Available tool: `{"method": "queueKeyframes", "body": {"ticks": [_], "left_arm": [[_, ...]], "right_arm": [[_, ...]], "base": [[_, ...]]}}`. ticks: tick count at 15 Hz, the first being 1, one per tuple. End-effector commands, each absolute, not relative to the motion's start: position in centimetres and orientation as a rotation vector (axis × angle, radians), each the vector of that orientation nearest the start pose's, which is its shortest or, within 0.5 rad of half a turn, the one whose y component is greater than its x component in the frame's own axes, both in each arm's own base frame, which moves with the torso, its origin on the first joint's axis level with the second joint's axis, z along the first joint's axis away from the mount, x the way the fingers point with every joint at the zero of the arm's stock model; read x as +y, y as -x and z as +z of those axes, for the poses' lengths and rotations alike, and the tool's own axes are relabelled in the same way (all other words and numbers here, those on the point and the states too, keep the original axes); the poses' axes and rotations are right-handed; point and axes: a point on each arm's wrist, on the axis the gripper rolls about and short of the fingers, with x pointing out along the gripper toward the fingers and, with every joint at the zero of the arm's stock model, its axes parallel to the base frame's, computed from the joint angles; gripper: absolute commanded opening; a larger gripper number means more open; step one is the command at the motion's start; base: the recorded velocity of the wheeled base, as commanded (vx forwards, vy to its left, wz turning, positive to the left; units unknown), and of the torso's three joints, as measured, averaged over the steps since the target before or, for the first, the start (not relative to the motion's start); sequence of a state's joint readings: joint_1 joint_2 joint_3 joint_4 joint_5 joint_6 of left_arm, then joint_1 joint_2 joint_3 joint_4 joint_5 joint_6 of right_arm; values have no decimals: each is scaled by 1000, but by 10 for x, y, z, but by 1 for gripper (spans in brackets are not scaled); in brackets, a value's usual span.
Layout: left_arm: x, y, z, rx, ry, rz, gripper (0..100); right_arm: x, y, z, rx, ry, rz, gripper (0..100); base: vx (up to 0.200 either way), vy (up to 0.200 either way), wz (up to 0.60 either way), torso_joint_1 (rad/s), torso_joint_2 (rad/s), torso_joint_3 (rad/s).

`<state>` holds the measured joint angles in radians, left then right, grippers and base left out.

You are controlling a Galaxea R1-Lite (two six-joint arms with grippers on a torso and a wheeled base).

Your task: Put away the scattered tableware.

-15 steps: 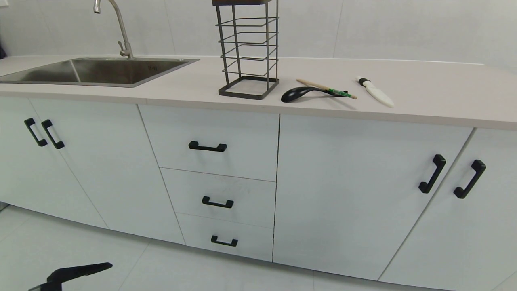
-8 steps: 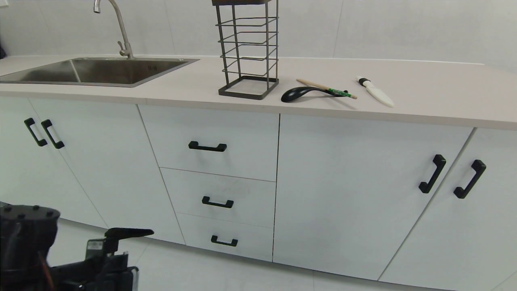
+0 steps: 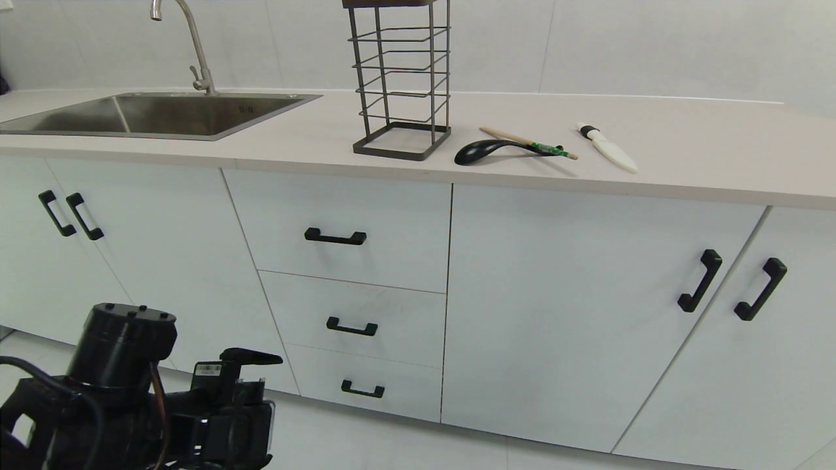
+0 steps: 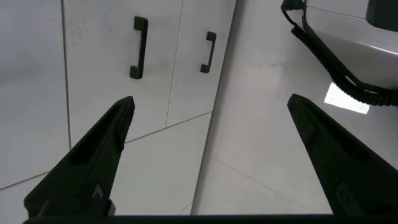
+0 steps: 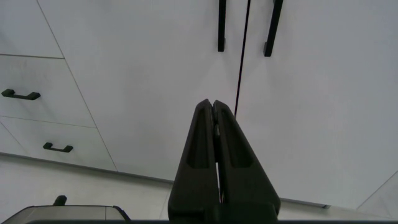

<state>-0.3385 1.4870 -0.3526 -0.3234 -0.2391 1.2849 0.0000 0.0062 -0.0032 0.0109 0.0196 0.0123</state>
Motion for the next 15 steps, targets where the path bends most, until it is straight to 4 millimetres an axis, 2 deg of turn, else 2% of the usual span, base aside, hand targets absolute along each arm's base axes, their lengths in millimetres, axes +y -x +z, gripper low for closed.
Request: {"method": "queueKeyframes", "body": {"ticks": [1, 6, 10, 15], "left_arm": [[-75, -184, 94, 370, -1224, -1020, 100], [-91, -217, 86, 372, -1234, -1027, 100], [-100, -240, 69, 369, -1235, -1025, 100], [-108, -251, 49, 363, -1240, -1036, 100]], "right_arm": [[0, 22, 75, 15, -12, 20, 0], [0, 22, 75, 17, -12, 20, 0], [0, 22, 75, 15, -12, 20, 0], [0, 22, 75, 15, -12, 20, 0]], "base": [[0, 0, 0, 0, 0, 0], [0, 0, 0, 0, 0, 0], [0, 0, 0, 0, 0, 0], [0, 0, 0, 0, 0, 0]]}}
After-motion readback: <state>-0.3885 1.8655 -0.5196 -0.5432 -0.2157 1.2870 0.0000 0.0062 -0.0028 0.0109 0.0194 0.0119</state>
